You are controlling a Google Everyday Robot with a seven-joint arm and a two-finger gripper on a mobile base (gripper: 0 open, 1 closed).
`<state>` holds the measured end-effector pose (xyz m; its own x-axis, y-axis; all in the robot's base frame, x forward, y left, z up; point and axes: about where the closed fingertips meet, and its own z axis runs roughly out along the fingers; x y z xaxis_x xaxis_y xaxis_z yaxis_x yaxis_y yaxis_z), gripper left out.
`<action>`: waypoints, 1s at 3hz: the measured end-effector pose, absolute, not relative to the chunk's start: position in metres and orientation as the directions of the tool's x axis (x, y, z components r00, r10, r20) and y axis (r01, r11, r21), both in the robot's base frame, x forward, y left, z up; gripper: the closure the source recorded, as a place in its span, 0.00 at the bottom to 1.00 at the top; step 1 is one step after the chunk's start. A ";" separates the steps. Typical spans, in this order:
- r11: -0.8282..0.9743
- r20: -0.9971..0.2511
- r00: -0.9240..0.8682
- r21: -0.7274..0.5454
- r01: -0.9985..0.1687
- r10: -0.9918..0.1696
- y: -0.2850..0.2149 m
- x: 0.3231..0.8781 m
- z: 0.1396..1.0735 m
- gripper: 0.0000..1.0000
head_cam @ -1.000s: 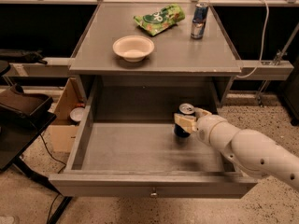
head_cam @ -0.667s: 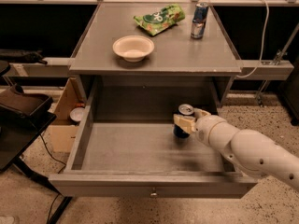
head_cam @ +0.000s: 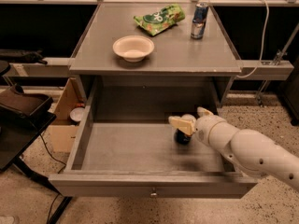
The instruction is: Place pepsi can into top drawer
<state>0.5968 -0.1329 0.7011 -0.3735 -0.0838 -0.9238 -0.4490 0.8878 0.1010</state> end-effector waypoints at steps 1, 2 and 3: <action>0.888 -0.924 -0.373 0.101 -0.449 -0.084 -0.133 0.597 0.701 0.00; 0.885 -0.924 -0.376 0.116 -0.451 -0.070 -0.130 0.602 0.700 0.00; 0.863 -0.949 -0.283 0.025 -0.505 -0.138 -0.154 0.613 0.746 0.00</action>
Offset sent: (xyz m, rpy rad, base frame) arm 0.0115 0.0024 -0.0019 0.0353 0.0073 -0.0005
